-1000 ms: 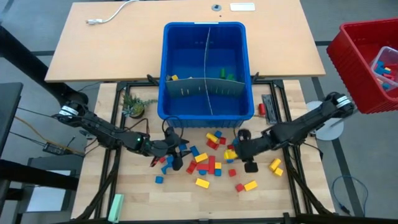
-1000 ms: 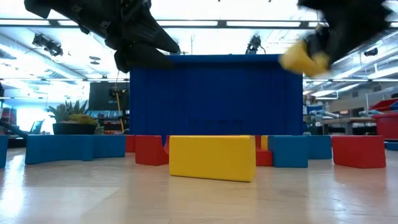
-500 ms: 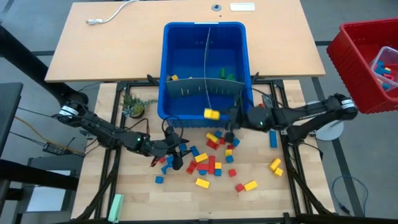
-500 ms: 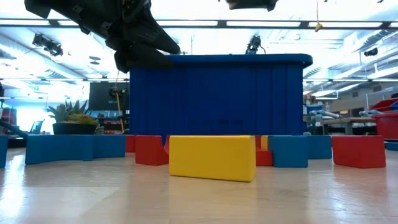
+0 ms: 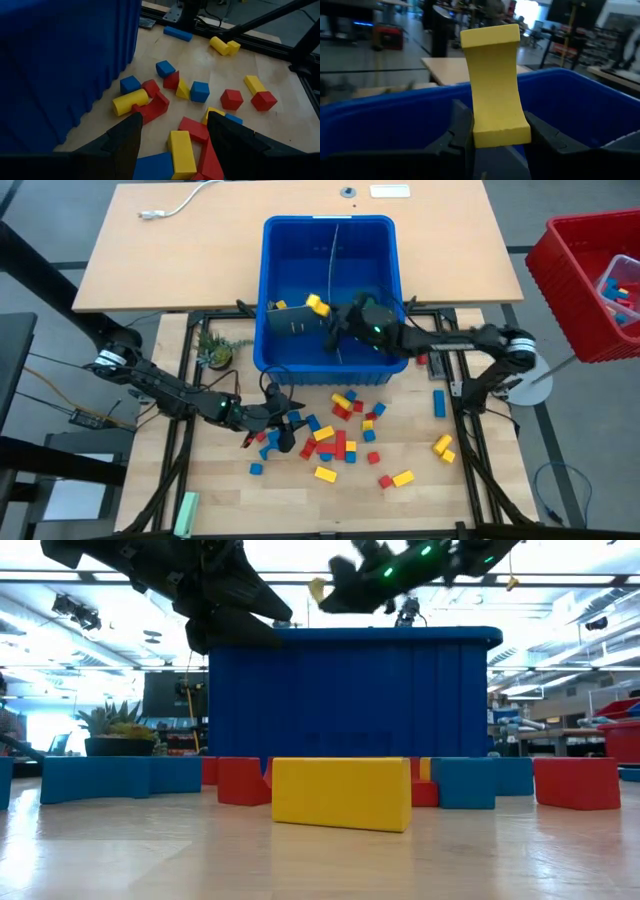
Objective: Sort blocks
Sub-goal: Put the yellow block with the other yellow blocks into the blue bin
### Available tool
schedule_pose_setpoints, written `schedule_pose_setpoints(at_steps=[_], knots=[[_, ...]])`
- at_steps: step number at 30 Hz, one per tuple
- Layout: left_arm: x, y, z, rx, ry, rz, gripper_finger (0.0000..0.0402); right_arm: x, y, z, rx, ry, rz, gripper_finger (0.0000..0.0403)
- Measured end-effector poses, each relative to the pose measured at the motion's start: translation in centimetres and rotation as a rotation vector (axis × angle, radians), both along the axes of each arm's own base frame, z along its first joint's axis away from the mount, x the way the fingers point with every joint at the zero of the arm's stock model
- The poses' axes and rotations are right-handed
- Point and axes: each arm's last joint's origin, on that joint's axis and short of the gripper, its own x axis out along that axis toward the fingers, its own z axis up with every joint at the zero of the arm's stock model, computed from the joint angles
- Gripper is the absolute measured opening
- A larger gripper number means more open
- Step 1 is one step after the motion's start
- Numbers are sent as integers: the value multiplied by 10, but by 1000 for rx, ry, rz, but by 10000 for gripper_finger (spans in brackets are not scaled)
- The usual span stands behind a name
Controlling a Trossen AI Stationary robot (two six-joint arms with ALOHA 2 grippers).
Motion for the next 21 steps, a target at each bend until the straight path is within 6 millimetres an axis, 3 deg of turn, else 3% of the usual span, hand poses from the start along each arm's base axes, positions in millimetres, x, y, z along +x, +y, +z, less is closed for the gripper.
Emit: schedule_pose_setpoints(at_steps=[4,11,17,21], knots=[[0,0,0,0,1,0,234,19,-35,-6,56,-7,-45,119],[0,0,0,0,0,1,234,38,-77,3,130,-39,-99,132],[0,0,0,0,-4,4,234,43,-104,-4,139,-21,-154,162],[0,0,0,-2,-3,4,234,40,-108,-8,167,1,-170,194]])
